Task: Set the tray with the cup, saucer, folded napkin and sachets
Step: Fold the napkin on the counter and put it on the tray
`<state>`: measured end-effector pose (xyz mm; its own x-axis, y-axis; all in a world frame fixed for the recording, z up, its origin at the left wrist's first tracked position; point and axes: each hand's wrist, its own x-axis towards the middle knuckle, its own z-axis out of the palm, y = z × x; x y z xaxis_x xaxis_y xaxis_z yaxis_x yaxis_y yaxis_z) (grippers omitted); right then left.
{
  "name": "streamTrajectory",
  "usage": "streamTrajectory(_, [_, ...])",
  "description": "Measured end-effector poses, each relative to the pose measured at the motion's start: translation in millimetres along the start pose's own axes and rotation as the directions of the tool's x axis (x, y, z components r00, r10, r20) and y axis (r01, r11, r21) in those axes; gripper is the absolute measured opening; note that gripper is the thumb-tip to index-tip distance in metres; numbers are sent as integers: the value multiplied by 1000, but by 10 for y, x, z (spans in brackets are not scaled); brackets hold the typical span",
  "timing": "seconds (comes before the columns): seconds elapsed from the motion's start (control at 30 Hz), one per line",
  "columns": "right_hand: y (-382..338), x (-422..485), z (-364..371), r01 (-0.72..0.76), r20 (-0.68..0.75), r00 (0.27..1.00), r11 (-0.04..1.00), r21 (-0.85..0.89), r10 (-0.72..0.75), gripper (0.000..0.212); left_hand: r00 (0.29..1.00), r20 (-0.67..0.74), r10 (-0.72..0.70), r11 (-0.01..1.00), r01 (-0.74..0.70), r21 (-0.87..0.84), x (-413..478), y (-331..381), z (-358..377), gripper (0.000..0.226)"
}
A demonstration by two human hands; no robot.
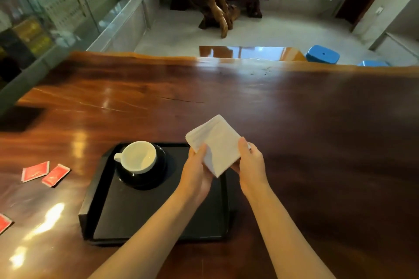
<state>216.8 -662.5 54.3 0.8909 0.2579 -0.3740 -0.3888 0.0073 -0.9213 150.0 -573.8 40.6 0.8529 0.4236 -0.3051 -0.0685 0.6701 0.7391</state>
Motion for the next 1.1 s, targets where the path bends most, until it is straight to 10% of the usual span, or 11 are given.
streamTrajectory(0.3, [27, 107, -42, 289, 253, 944, 905, -312, -214, 15, 995, -58, 81, 898, -47, 438, -169, 336, -435, 29])
streamTrajectory(0.57, [509, -46, 313, -208, 114, 961, 928, -308, 253, 30, 868, -423, 260, 865, -14, 502, -462, -72, -542, 22])
streamTrajectory(0.87, [1293, 85, 333, -107, 48, 984, 794, -598, 170, 34, 859, -511, -28, 771, 344, 536, -334, -340, -960, 34])
streamTrajectory(1.1, [1321, 505, 487, -29, 9, 999, 757, -653, 46, 36, 908, -417, 50, 687, 272, 674, 265, -203, -1046, 29])
